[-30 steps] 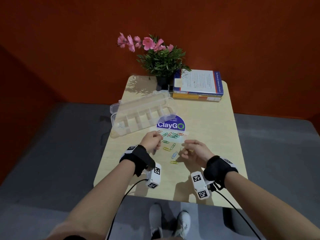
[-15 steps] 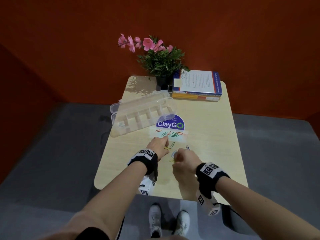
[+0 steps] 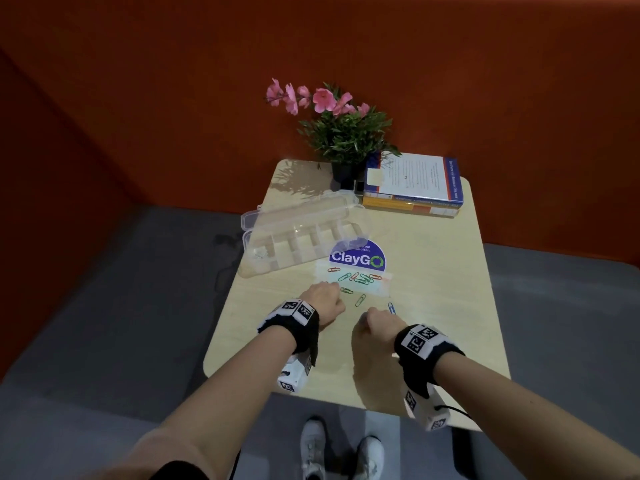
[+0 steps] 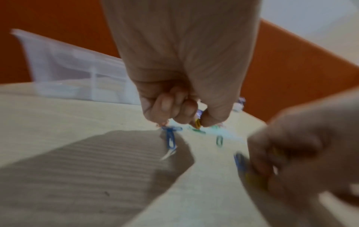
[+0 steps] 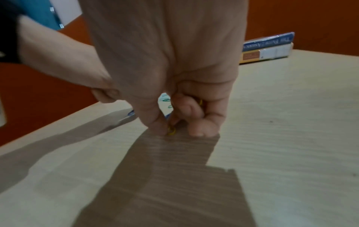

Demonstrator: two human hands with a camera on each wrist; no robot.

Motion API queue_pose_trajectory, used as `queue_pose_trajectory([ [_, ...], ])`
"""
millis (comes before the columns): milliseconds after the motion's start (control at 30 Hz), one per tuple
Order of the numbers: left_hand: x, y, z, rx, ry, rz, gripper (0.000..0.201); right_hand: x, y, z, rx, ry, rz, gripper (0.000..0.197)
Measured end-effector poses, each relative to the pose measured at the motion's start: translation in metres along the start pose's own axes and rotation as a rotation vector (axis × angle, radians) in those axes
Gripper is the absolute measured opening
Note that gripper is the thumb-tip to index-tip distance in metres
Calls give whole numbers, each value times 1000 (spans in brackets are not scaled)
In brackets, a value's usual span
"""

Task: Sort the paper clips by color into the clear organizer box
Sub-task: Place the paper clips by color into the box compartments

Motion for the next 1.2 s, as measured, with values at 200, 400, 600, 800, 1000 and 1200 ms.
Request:
queue_pose_trajectory([
  [200,-4,24,-50,-752,290,100,27,-3,-1,-5,-94,25,-3,39],
  [400,18,69,-102,-1184,452,242,34,-2,5,-5,88,58,14,32],
  [600,40,89,-119,-1168,458,149,21,6,18,-11,1208,-80,-37,22],
  [800,51,93,-128,-975,450,153,35,28,55,-51,1378,8,-66,32],
  [1000,25,102,-141,-1086,447,269,30,54,89,-105,1268,96,-76,30],
  [1200,-36,86,-155,-835,450,451,27,78,96,-162,1178,44,-120,25],
])
Point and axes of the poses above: each hand's wrist, its own x-axis towards the middle knuckle, its own y-axis out of the back of the hand, z = x × y, the point moved 7 cm from there along x, towards the middle knuckle, and after that the axes turned 9 degrees about x, right-handed, at the moved point
